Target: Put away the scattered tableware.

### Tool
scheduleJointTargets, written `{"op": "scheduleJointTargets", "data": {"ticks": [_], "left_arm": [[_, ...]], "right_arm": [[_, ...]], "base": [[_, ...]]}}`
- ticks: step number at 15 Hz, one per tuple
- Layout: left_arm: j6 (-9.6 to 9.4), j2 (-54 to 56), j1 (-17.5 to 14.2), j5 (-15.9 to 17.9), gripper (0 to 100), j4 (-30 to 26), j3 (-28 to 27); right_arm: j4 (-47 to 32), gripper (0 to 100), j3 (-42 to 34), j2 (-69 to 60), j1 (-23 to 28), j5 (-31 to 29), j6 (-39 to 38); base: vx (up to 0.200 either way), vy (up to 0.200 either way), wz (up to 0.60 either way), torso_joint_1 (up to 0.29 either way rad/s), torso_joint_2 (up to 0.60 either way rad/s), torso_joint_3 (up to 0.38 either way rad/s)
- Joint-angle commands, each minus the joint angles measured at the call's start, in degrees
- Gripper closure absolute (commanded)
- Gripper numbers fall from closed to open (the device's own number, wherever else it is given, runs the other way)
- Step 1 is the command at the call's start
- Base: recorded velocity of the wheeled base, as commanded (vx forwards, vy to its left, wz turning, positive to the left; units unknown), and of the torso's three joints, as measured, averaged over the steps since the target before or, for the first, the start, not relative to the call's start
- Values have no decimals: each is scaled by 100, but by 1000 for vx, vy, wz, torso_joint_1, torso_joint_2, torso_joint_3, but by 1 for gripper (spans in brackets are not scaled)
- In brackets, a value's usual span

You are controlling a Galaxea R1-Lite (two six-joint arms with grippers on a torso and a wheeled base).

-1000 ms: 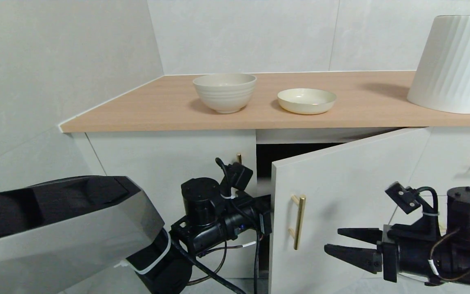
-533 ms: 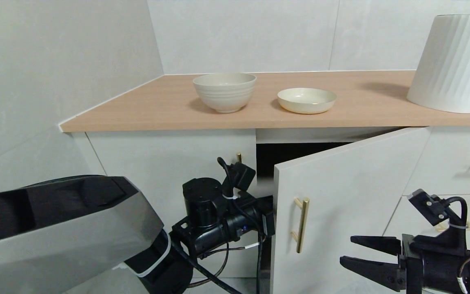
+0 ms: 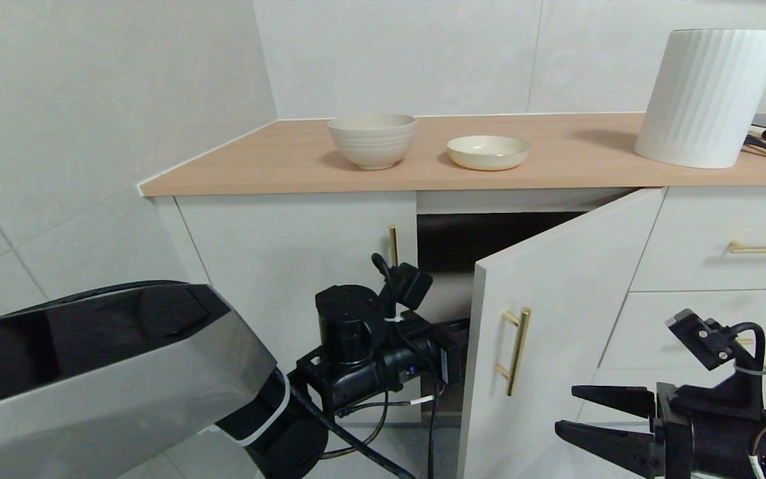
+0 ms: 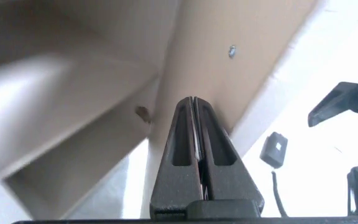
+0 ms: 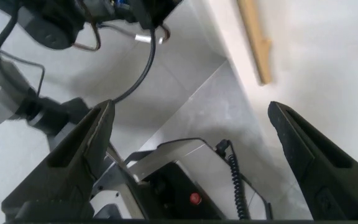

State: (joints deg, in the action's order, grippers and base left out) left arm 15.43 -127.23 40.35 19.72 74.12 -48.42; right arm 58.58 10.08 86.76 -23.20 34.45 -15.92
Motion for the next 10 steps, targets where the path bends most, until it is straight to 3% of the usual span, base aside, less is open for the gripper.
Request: {"op": "scheduleJointTargets", "data": {"ticks": [1,5,10], "left_arm": [[4,-91,-10,-12,100,-143,-176],[127,-100,34,-30,100,-319,-326],[162,-118,52,-30,100,-732,-713]], "right_arm": [[-4,0,-24,-89,-27,0,1],[-13,0,-41,-212,-80,9,1],[-13,0,-85,-256,-203,9,1]], "base": [[0,0,0,0,0,0],[0,0,0,0,0,0],[-200,0,0,6,2,1]]}}
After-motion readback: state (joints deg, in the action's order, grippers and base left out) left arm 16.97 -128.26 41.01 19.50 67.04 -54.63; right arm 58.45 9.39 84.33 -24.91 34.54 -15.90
